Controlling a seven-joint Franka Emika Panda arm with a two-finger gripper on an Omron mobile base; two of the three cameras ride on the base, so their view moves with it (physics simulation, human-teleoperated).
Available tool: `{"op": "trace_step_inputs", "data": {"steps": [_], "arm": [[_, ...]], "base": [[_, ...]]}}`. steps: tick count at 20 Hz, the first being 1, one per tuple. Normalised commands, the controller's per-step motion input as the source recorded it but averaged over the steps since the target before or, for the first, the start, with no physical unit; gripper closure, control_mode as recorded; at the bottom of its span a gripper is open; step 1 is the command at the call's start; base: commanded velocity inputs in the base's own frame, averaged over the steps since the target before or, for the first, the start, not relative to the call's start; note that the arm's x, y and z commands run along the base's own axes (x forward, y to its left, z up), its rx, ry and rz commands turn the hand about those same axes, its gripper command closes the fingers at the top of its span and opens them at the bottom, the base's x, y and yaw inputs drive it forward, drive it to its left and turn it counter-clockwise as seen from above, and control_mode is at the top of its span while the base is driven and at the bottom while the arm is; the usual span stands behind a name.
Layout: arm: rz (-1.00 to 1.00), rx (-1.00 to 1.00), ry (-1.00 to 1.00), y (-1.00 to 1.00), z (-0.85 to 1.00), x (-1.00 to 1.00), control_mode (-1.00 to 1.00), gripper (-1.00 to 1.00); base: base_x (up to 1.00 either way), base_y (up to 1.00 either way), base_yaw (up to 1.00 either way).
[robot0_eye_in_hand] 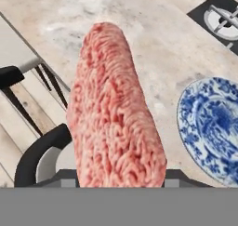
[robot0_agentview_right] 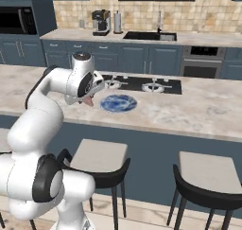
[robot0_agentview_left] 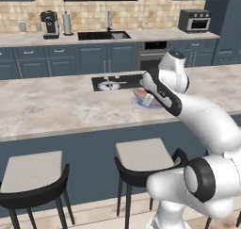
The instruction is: Place the steak on the counter behind the older steak on the same shelf of the fridge to maintain FIFO order. Close the fridge door when finished.
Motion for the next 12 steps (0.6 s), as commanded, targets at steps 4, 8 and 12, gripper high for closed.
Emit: {"op": "trace_step_inputs", "data": {"steps": [4,8,12], "arm": [[0.0,0.0,0.0,0.0,0.0,0.0,1.0,1.0],[0.0,0.0,0.0,0.0,0.0,0.0,1.0,1.0],[0.0,0.0,0.0,0.0,0.0,0.0,1.0,1.0]], "base": [[-0.46,0.0,-0.48],[-0.39,0.0,-0.8],[-0.27,0.0,-0.87]]}}
